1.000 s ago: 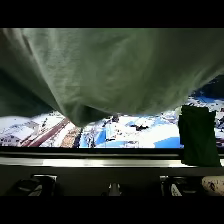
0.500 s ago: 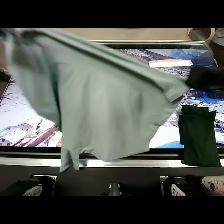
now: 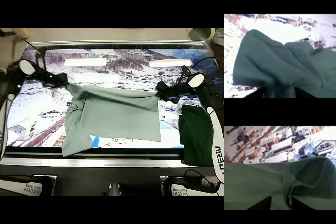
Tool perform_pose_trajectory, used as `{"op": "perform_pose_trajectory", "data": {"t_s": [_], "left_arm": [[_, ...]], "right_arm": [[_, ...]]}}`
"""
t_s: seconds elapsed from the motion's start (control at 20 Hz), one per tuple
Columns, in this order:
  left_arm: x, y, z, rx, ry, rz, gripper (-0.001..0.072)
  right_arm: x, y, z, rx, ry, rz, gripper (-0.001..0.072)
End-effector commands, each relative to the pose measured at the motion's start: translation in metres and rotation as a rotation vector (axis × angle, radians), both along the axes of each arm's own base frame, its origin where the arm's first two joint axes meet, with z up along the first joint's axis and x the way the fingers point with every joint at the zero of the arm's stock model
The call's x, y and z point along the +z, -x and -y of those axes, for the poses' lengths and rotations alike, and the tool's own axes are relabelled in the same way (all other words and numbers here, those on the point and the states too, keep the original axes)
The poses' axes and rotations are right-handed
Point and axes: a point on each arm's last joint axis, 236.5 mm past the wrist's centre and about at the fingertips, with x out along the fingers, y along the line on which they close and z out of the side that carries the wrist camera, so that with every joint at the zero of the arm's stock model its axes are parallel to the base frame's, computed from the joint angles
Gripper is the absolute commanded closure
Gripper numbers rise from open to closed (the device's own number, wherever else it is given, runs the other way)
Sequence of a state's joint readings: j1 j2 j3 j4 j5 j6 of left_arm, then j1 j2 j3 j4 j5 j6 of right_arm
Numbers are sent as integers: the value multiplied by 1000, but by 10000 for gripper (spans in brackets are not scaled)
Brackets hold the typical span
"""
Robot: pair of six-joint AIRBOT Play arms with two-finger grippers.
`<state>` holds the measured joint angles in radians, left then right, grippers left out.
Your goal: Fold the shirts.
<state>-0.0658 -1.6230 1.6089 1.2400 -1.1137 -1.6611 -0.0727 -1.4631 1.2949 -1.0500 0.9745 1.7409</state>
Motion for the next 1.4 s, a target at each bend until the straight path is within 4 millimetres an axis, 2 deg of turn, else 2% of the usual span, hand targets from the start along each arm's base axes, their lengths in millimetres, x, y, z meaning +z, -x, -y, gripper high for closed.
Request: {"op": "perform_pose_trajectory", "data": {"t_s": [0.0,0.05,0.1,0.15,0.2,0.25,0.3,0.35,0.45,0.5,0.6,0.85,0.95,1.05,1.1,1.35], "left_arm": [[-19,29,7,-79,65,-144,95],[-19,46,-8,-113,39,-199,101],[-23,67,-29,-121,-4,-272,161],[-28,85,-48,-110,-41,-322,326],[-34,103,-61,-89,-53,-352,336],[-45,124,-66,-61,-31,-381,308],[-59,146,-67,-45,-9,-407,283],[-78,169,-66,-16,13,-434,282],[-111,204,-53,7,75,-471,281],[-123,213,-44,10,111,-481,281],[-135,213,-27,27,185,-458,281],[-154,194,-19,82,202,-413,284],[-157,185,-20,107,204,-391,336],[-156,181,-22,127,203,-381,645],[-155,180,-22,123,202,-376,684],[-140,176,-21,102,198,-331,685]], "right_arm": [[18,-10,8,46,-11,68,250],[32,-3,22,83,15,79,204],[37,7,41,89,34,57,205],[33,32,61,96,36,-27,213],[23,58,76,104,38,-123,227],[8,87,86,133,48,-220,227],[-10,113,90,160,62,-302,227],[-26,129,88,155,60,-350,227],[-51,145,73,142,10,-367,227],[-60,152,67,152,-14,-378,227],[-67,162,64,177,-20,-400,226],[-68,168,64,200,-13,-419,215],[-72,172,72,208,23,-435,201],[-82,177,77,209,42,-462,159],[-89,180,73,207,20,-479,159],[-120,192,35,247,-157,-554,163]]}}
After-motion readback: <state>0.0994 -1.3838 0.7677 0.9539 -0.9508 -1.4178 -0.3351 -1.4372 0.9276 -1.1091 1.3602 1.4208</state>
